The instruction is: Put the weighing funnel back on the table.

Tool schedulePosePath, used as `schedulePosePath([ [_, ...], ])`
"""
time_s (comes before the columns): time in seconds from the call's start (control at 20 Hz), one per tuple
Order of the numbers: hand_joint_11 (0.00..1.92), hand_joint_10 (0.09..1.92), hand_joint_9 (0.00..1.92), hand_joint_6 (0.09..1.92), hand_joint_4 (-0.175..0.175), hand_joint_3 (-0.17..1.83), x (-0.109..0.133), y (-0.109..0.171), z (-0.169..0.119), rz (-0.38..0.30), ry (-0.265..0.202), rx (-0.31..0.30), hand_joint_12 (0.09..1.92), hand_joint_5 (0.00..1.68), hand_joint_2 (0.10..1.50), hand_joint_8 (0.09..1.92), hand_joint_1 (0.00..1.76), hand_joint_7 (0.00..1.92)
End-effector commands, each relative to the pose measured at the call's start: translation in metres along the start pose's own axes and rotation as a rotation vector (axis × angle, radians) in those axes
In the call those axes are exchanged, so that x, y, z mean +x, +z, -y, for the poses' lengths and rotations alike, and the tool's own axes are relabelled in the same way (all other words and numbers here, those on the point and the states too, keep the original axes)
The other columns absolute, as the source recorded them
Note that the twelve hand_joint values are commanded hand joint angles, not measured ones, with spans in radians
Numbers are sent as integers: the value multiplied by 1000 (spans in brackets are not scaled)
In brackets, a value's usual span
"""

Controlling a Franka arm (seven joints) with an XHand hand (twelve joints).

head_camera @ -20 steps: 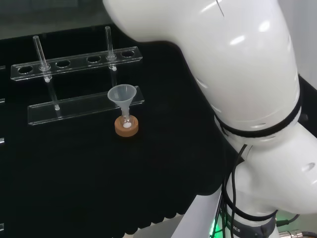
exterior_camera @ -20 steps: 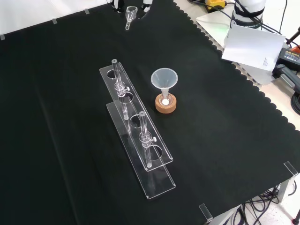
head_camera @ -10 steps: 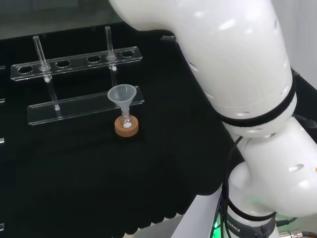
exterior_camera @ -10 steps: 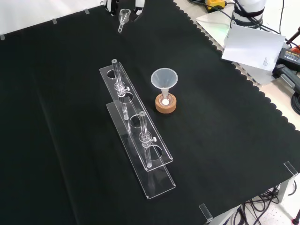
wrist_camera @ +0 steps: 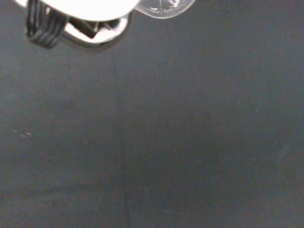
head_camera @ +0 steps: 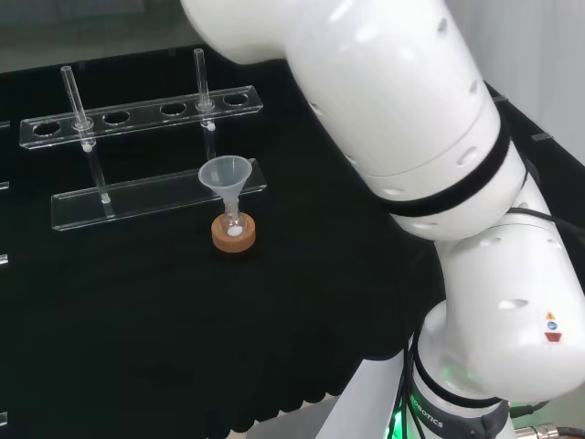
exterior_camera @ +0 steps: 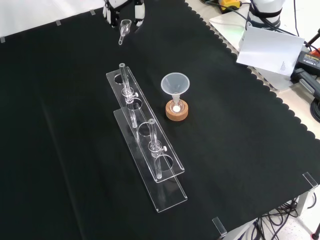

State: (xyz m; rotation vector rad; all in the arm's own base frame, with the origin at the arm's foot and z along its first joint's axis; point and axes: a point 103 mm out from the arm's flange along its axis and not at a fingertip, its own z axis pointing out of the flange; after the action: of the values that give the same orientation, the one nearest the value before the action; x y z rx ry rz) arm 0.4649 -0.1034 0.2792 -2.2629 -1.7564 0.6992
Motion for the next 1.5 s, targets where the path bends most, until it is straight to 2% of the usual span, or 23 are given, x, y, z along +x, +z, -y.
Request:
schedulePosePath([
  [0.05,976,146,1178,540,175,645,12,28,-52,21,-23,24,946,1344,637,603,1132,782],
  [0.35,978,145,1177,541,175,645,18,46,-76,37,-32,46,946,1344,637,603,1132,780],
  [0.75,978,143,1176,542,175,646,20,70,-103,17,-50,69,946,1343,637,603,1132,776],
  [1.15,982,142,1177,543,175,646,24,93,-118,-14,-62,68,946,1342,637,605,1132,776],
  [1.5,987,142,1179,545,175,645,32,108,-131,-11,-71,63,945,1341,638,607,1132,778],
])
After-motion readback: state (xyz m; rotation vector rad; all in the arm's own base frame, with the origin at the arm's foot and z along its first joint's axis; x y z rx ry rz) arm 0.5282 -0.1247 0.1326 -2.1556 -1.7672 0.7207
